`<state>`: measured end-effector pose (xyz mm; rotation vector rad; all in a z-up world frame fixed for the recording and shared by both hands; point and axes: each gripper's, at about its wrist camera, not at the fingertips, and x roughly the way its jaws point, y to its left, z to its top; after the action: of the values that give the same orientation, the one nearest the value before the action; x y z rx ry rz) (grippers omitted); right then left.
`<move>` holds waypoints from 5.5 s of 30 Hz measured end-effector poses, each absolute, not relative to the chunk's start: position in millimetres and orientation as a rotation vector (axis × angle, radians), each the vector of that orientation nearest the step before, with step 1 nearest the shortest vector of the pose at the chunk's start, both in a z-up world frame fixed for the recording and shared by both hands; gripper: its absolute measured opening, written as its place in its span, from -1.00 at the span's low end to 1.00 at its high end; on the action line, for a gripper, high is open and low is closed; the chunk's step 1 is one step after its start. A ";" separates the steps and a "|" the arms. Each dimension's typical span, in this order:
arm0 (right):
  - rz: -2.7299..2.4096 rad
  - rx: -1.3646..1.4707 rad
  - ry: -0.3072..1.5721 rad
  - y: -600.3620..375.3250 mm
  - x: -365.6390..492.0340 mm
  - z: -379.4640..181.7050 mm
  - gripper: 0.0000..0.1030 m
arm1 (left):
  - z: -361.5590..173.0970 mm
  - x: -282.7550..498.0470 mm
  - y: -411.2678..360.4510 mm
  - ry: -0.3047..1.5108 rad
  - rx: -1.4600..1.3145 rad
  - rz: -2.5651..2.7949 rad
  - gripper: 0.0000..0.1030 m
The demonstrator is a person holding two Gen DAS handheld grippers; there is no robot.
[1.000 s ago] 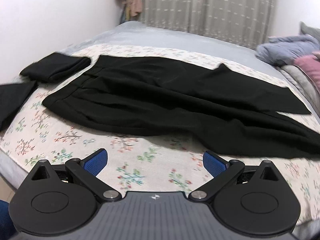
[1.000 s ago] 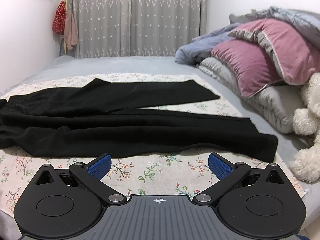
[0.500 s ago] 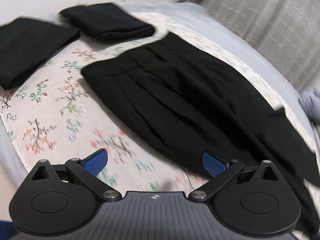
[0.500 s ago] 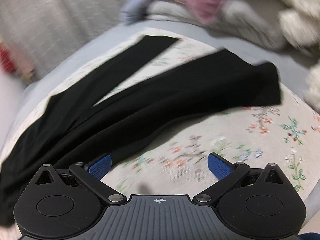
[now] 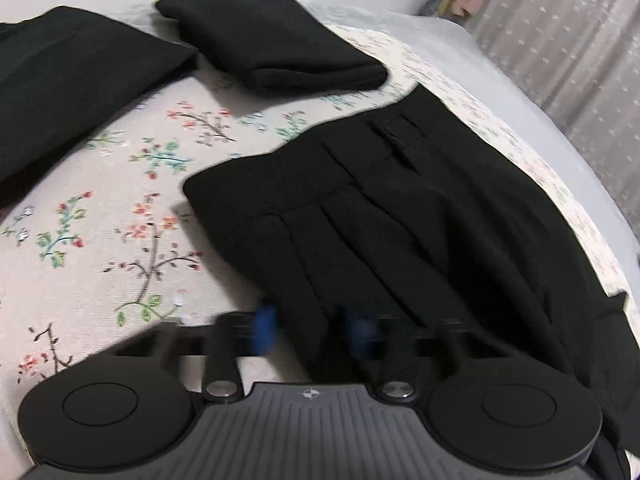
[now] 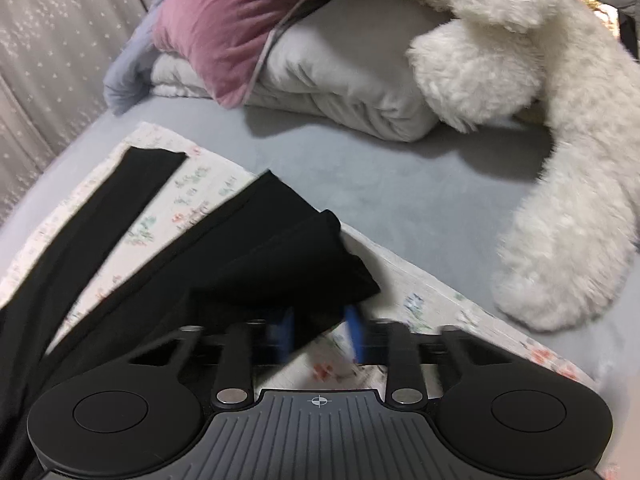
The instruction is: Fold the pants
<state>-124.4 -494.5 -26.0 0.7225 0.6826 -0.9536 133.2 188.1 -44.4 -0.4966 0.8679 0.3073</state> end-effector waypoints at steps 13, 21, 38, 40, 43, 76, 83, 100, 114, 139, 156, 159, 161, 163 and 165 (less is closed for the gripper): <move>-0.915 0.618 0.410 -464.9 -184.4 27.2 -1.00 | 8.6 51.9 228.7 0.693 -0.591 0.273 -0.76; -0.888 0.638 0.405 -455.0 -203.9 42.5 -1.00 | 1.6 32.5 239.1 0.704 -0.645 0.321 -0.76; -1.027 0.556 0.435 -442.6 -208.1 49.6 -0.70 | 37.8 26.8 248.3 0.629 -0.615 0.501 0.63; -0.983 0.528 0.461 -440.2 -193.7 47.2 -0.54 | 45.1 35.5 246.1 0.625 -0.624 0.479 0.63; -0.921 0.517 0.477 -438.4 -171.4 43.6 -0.22 | 57.0 60.8 233.6 0.630 -0.609 0.419 0.64; -0.745 0.668 0.725 -614.7 99.2 -40.6 -0.09 | -34.6 382.4 138.7 0.920 0.026 0.243 -0.02; -0.769 0.290 0.788 -588.0 133.7 -35.0 -0.97 | -15.8 376.1 135.1 0.796 0.045 0.276 -0.69; -0.829 0.050 0.875 -580.0 106.9 -36.0 0.12 | -7.2 369.9 160.8 0.774 0.093 0.212 0.64; -0.598 0.606 0.735 -639.5 193.2 -16.2 0.21 | -12.6 395.9 171.3 0.956 -0.018 0.047 1.00; -0.829 0.372 0.736 -602.1 279.8 -32.3 -0.93 | -10.8 393.7 151.9 0.860 0.030 -0.038 -0.56; -0.715 0.491 0.555 -589.9 184.8 88.4 -0.94 | 69.3 333.1 152.6 0.631 0.004 -0.089 -0.58; -0.626 0.540 0.449 -578.1 128.9 115.4 -0.94 | 91.1 272.2 178.2 0.463 -0.016 -0.200 -0.58; -0.576 0.584 0.421 -570.9 79.0 123.3 -0.94 | 90.8 229.0 197.7 0.392 -0.015 -0.264 -0.50; -0.542 0.636 0.414 -564.9 13.8 119.3 -0.94 | 76.8 188.9 215.7 0.367 0.007 -0.315 -0.45; -0.546 0.678 0.445 -559.6 -49.7 100.5 -0.94 | 51.9 159.6 227.7 0.411 0.048 -0.344 -0.41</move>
<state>-49.7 -559.6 100.5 0.6776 0.4453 -0.5464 159.6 227.7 51.9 0.0481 0.4115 -0.3445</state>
